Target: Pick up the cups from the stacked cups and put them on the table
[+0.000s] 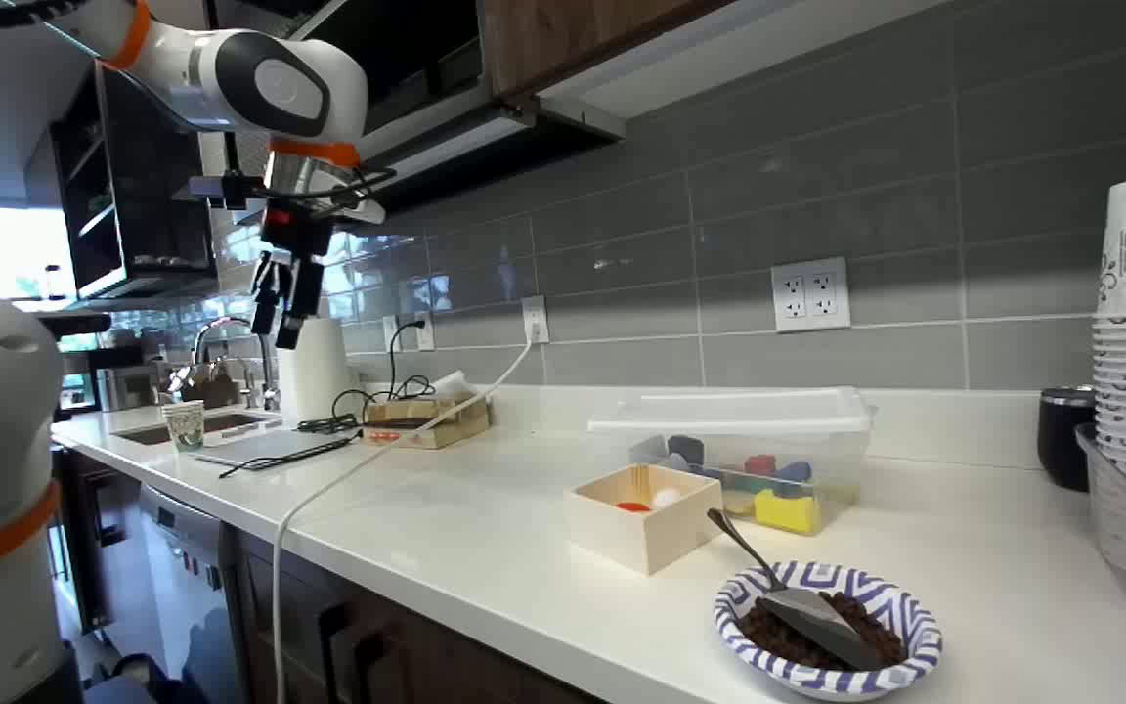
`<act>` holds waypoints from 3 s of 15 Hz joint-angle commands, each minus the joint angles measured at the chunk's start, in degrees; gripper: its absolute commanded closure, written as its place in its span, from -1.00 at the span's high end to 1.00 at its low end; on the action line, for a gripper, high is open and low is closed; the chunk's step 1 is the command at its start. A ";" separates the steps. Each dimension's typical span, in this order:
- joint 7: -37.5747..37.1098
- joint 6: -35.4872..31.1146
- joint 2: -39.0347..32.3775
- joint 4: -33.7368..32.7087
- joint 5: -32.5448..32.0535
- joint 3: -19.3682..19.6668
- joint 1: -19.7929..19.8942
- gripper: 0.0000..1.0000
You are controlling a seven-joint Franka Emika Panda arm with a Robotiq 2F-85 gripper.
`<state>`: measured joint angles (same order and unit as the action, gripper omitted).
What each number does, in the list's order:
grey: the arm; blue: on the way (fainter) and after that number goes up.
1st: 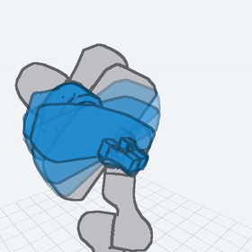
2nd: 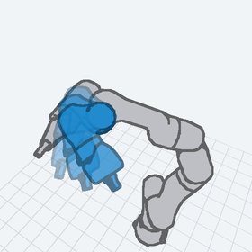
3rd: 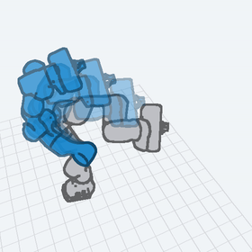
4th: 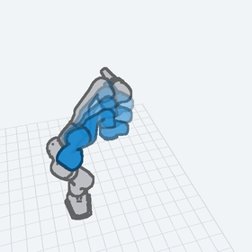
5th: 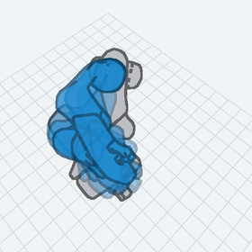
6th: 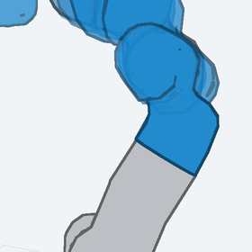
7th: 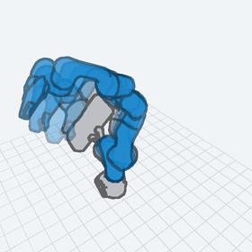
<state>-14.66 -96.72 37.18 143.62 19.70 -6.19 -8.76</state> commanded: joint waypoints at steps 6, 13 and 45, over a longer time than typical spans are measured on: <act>-0.12 -0.62 0.04 -0.43 0.11 -0.94 2.22 1.00; -5.09 -10.44 -1.28 -3.46 -3.33 1.79 11.74 1.00; -19.19 -30.16 -52.57 -57.04 -14.10 29.02 35.36 1.00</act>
<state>-35.04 -128.86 -9.65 93.97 0.52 21.47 25.35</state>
